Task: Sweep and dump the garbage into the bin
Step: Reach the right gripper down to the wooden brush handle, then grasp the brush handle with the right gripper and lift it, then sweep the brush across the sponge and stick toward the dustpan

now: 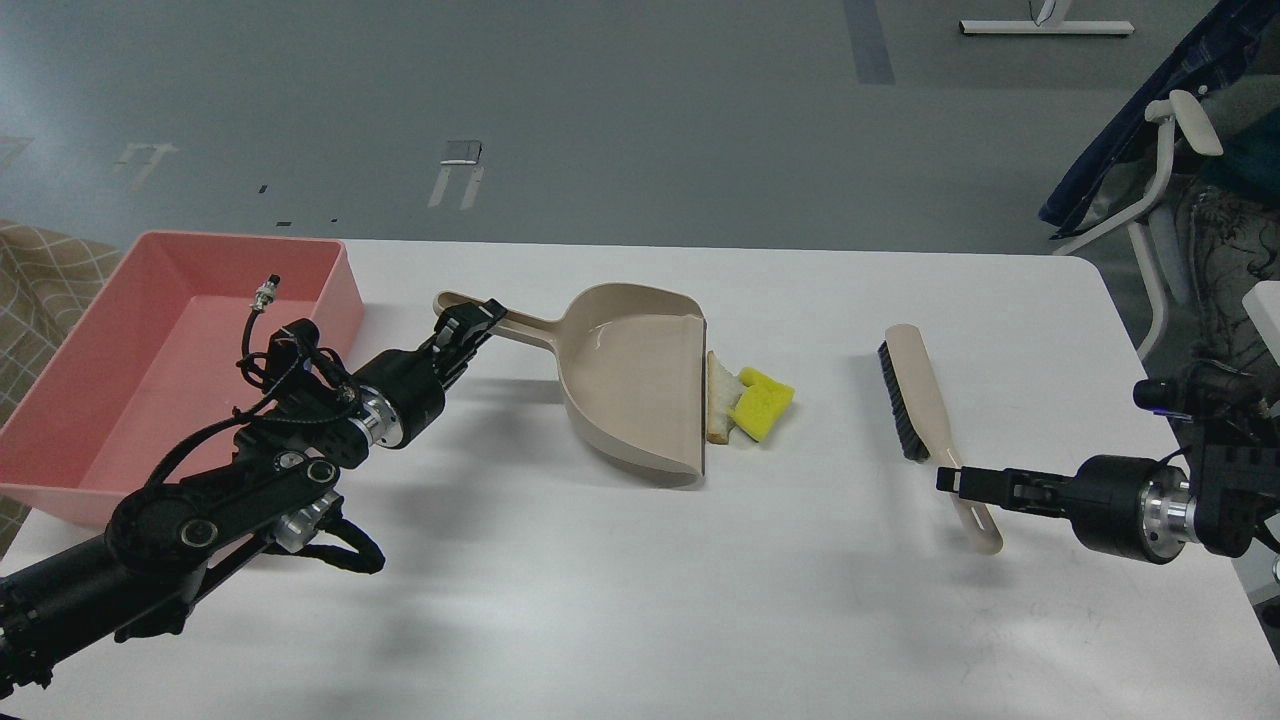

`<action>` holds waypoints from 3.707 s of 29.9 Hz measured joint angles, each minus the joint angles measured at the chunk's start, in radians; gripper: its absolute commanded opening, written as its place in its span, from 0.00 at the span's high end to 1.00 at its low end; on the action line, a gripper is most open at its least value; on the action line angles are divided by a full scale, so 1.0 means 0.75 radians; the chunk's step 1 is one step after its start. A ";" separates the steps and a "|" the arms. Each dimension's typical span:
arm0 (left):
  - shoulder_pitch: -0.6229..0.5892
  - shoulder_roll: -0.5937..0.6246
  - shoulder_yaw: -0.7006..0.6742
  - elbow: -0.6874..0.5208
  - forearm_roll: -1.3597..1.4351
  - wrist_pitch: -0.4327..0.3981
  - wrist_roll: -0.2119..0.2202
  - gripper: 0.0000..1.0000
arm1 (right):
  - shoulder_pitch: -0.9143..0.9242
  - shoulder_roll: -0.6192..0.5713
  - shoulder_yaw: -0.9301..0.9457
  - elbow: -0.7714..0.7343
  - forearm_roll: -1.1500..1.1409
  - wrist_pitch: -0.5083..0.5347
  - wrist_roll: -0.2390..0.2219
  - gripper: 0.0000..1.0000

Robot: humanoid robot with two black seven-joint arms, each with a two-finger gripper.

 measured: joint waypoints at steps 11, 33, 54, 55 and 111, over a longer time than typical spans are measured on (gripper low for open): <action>-0.002 -0.003 0.000 0.000 0.000 0.000 0.000 1.00 | -0.002 0.021 -0.001 -0.006 -0.001 0.001 -0.020 0.48; -0.003 -0.005 0.000 0.001 0.000 0.000 -0.002 1.00 | -0.002 0.026 -0.001 -0.004 0.000 0.001 -0.044 0.64; -0.005 0.004 0.000 -0.002 0.000 -0.002 -0.002 1.00 | 0.000 -0.016 0.013 0.067 0.006 -0.005 -0.074 1.00; -0.005 0.005 0.000 -0.005 0.000 -0.002 -0.002 1.00 | 0.000 -0.023 0.015 0.076 0.006 -0.007 -0.077 1.00; 0.023 -0.003 0.007 -0.037 0.018 -0.002 -0.020 1.00 | 0.211 0.659 0.005 -0.166 0.206 0.004 -0.119 1.00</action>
